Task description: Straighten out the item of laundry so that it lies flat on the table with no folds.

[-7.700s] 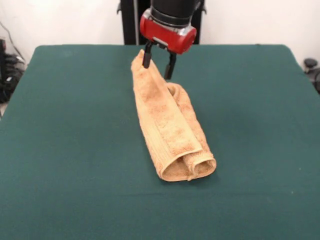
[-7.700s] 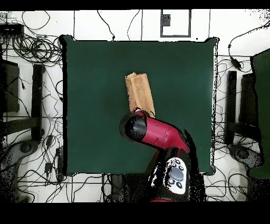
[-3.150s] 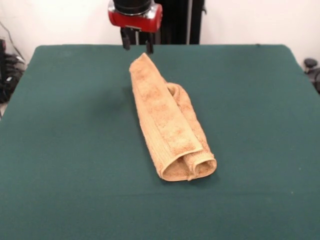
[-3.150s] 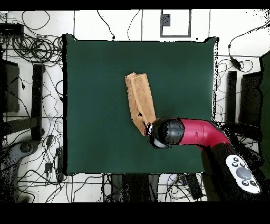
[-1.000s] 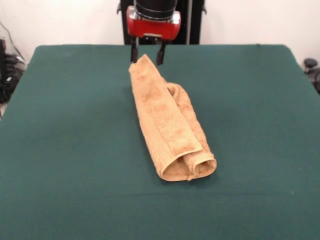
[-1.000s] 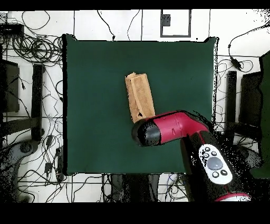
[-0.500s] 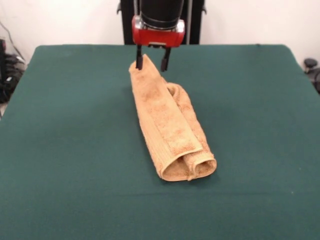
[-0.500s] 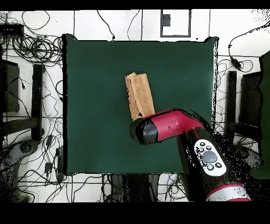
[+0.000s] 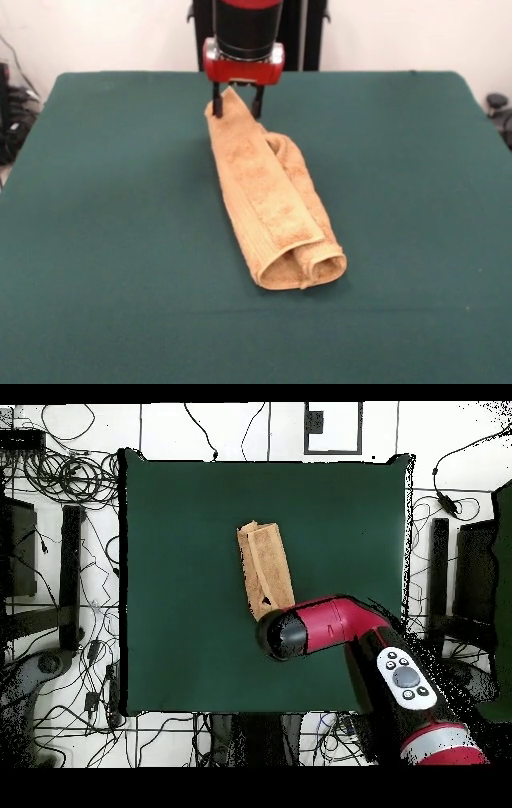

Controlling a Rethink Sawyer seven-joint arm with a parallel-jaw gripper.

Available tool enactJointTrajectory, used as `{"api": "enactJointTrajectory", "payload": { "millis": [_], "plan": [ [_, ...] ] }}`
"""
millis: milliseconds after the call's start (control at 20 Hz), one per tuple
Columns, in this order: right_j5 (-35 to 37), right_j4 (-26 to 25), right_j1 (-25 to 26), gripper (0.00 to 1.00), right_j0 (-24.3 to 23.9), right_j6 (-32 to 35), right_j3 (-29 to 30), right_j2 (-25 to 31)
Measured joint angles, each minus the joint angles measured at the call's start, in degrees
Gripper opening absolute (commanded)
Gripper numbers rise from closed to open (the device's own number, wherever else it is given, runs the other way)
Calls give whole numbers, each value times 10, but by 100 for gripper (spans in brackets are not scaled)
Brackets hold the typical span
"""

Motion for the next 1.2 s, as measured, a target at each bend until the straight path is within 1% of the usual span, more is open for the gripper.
{"api": "enactJointTrajectory", "payload": {
  "millis": [350, 700, 750, 1200],
  "plan": [
    [0, 0, 19, 100, -16, 0, -1, 0],
    [0, 0, 41, 100, -18, 0, -1, 0],
    [0, 0, 42, 0, -18, 0, -1, 0],
    [0, 0, 42, 0, -18, 0, -1, 0]
  ]
}}
